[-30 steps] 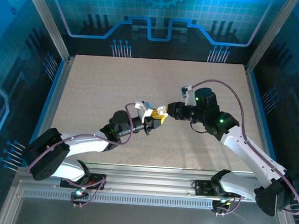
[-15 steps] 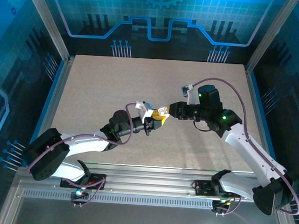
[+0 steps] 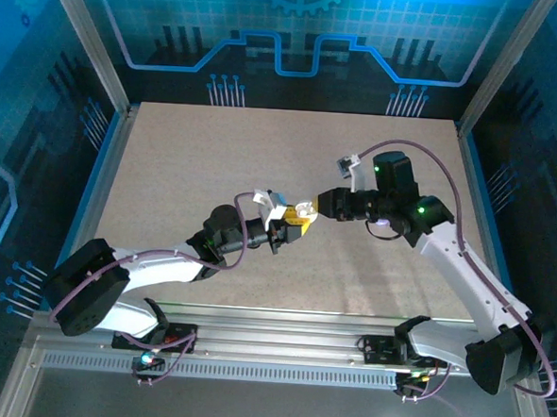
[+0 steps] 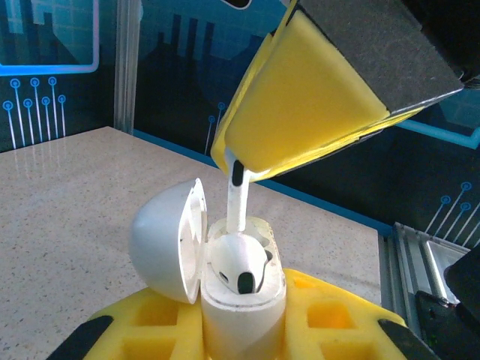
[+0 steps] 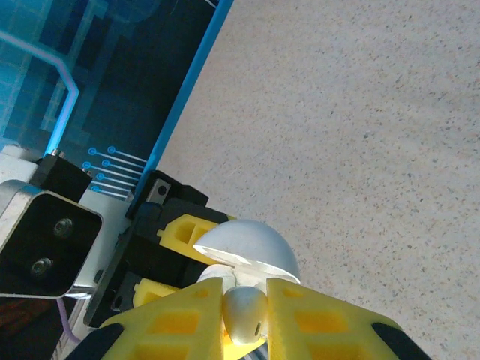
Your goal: Insert wireless bluetooth earbuds into charging case
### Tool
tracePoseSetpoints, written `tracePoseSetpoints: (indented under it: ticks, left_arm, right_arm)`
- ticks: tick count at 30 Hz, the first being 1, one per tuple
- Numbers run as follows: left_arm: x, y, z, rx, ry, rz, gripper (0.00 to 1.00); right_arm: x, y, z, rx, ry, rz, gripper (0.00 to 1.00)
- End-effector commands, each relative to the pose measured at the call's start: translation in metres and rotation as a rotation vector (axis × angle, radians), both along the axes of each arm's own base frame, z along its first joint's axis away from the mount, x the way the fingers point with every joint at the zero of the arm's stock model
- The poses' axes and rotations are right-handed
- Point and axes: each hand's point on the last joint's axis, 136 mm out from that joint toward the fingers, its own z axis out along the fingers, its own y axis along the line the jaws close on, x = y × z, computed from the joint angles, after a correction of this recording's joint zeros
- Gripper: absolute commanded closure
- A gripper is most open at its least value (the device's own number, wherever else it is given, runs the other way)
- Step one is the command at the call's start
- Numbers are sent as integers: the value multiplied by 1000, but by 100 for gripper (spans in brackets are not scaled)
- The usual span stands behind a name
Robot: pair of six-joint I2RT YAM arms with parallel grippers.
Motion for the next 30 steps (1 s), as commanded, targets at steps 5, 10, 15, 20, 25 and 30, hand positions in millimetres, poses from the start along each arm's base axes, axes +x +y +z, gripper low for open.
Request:
tracePoseSetpoints:
  ticks: [5,10,15,20,25,30]
  left_arm:
    - [-8,-5,35,-65,-97,-45,83]
    - [-10,-5,38,-73,-100,-54,83]
    - [-11,-6,39,-80,-100,-59,83]
    - [-11,-6,41,-91,-100,-62,83]
    - [-12,-5,45,-100,-106,-67,83]
    - [-15,-6,47,-106,-110,-83,83]
  right_arm:
    - [-3,-1,12,17,-27,51,80]
    - [-5,-2,9,15,-25,70,80]
    - [-5,-5,5,0,-25,69,80]
    - [-5,-4,5,9,-29,79,81]
    - [-8,-2,4,13,-41,107,81]
    - [-13,-1,2,8,-45,150,81]
